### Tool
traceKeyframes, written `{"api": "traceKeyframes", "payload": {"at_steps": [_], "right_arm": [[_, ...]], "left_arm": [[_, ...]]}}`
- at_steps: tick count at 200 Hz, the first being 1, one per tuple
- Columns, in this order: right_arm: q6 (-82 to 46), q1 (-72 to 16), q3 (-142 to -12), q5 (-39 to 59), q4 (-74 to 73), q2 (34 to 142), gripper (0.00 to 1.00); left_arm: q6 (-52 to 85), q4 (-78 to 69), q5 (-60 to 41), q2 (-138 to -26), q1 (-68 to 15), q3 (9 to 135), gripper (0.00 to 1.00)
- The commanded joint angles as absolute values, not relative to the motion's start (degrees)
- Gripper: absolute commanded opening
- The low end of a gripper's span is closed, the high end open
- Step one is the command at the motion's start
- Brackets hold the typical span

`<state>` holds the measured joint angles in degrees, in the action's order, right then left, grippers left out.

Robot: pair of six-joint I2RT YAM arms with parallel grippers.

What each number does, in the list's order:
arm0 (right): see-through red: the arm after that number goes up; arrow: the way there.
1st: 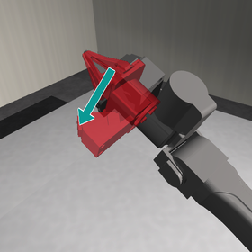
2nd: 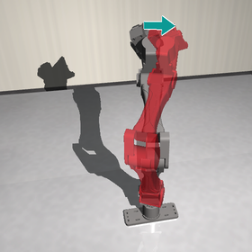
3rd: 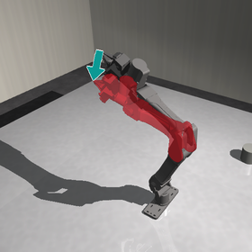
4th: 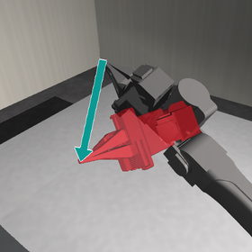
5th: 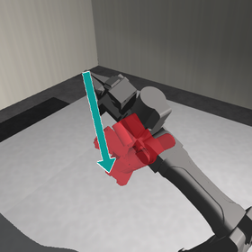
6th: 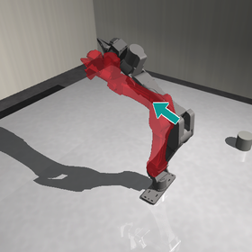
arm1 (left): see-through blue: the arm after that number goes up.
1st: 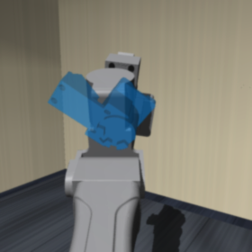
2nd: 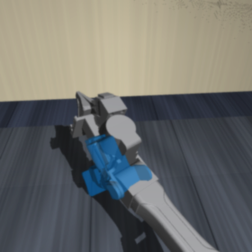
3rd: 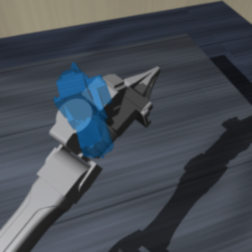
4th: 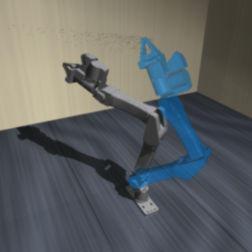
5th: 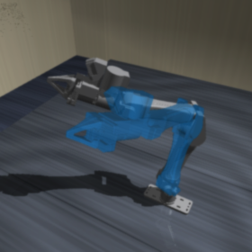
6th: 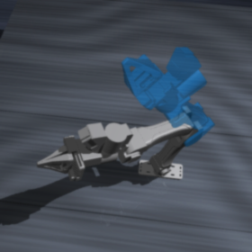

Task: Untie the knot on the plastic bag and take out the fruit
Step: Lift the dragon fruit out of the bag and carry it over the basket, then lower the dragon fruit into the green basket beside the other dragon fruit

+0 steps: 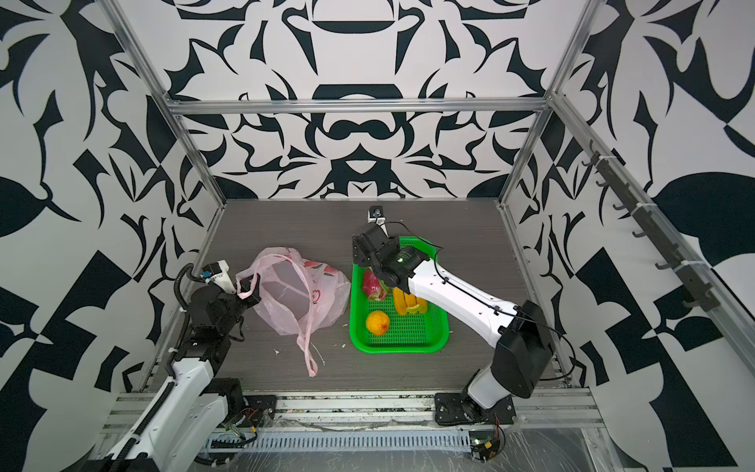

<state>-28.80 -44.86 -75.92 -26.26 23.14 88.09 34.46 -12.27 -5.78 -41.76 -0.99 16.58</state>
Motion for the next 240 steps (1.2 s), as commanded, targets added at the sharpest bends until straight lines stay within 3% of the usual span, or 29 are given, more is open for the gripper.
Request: {"api": "traceKeyframes", "payload": {"at_steps": [1, 123, 240], "right_arm": [[-30.4, -43.8, -75.1, -27.4, 21.4, 87.0, 0.1], [-32.3, -40.1, -71.3, -26.4, 21.2, 91.8, 0.1], [-33.9, -37.5, -65.2, -28.2, 22.9, 87.5, 0.1]], "left_arm": [[33.6, -11.1, -5.6, -41.0, -0.9, 15.4, 0.0], [33.7, -10.8, -5.5, -41.0, -0.9, 15.5, 0.0], [34.5, -12.5, -6.3, -42.7, -0.9, 15.5, 0.0]]}}
